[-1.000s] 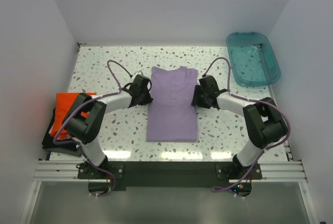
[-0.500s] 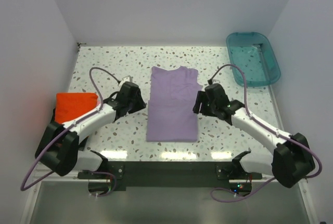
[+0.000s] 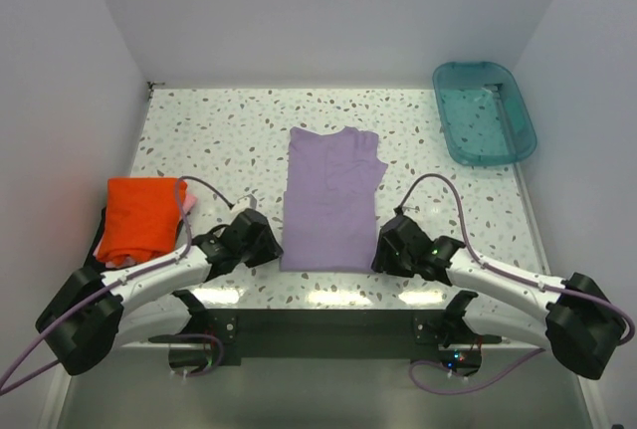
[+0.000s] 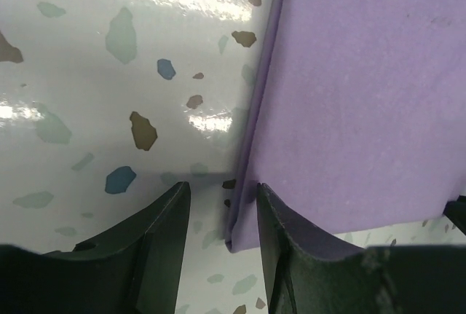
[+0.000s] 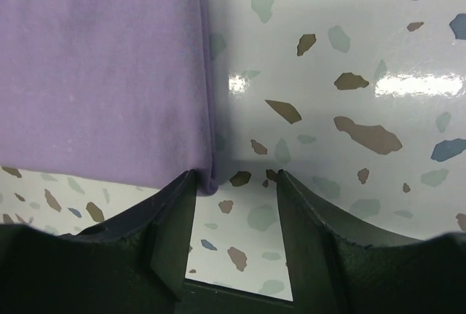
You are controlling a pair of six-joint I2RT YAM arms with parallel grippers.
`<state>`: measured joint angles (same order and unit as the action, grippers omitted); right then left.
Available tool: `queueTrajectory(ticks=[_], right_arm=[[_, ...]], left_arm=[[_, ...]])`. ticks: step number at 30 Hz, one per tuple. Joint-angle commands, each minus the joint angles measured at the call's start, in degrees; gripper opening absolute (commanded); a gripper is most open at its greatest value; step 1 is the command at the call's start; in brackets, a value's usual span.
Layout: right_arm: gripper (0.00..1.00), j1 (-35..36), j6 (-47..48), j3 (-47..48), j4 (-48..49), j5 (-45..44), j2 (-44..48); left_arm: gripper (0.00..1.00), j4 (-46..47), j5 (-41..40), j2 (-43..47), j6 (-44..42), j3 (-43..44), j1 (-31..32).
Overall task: Fold and stack the t-shirts
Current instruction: Fold the tshirt
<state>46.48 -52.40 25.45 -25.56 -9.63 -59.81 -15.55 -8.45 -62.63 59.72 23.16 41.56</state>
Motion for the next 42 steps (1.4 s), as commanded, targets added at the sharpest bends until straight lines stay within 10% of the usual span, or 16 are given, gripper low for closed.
queueTrajectory(ticks=[1, 35, 42], right_arm=[[0.52, 0.9, -4.8, -1.7, 1.8, -1.7, 0.9], [0.50, 1.8, -16.3, -8.8, 10.3, 2.8, 3.4], [0.06, 1.9, -14.7, -7.4, 7.6, 1.6, 3.9]], left_arm=[[0.47, 1.9, 1.9, -0.9, 2.9, -3.4, 1.9], [0.37, 3.5, 2.7, -1.4, 12.3, -10.1, 7.9], [0.07, 3.2, 2.9, -1.1, 10.8, -9.3, 8.1]])
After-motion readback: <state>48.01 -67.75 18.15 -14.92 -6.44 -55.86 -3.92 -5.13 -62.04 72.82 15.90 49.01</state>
